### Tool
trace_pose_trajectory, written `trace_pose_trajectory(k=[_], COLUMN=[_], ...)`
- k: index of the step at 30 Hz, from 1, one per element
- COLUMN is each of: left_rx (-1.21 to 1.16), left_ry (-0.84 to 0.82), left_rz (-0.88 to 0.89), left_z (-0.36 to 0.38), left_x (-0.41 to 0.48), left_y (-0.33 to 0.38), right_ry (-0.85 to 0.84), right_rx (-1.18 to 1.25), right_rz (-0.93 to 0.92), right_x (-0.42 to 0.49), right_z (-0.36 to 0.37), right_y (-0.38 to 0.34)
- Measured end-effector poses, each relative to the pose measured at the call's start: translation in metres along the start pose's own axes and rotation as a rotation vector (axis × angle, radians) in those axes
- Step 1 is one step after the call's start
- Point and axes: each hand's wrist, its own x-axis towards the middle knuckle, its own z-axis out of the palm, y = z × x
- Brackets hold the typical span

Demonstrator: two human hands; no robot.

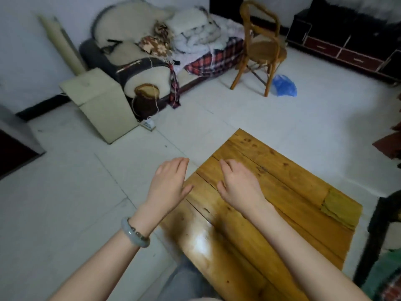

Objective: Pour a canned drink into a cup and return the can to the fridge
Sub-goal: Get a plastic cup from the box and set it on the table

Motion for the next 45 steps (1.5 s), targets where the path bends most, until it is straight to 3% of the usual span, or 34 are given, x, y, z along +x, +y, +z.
trace_pose_trajectory(k=[8,13,26,37,45], left_rx=[0.076,0.082,0.069,0.071,0.130], left_ry=[0.103,0.127,0.163,0.185,0.157], left_rz=[-0.338,-0.461,-0.576,-0.656,-0.710], left_z=[-0.045,-0.063,-0.112,-0.133,-0.141], left_x=[-0.072,-0.103,-0.154,-0.155,-0.116], left_y=[-0.087,-0.161,-0.399,-0.537,-0.669], right_ry=[-0.033,-0.064,-0.068,-0.094,-0.077], right_rx=[-0.035,-0.058,-0.062,-0.083,-0.046], right_rz=[-0.354,-0.489,-0.563,-0.641,-0.681], right_x=[0.058,0.094,0.209,0.302,0.421], right_z=[-0.004,0.011,0.055,0.080,0.108], right_y=[-0.133,-0.221,-0.448,-0.568,-0.652])
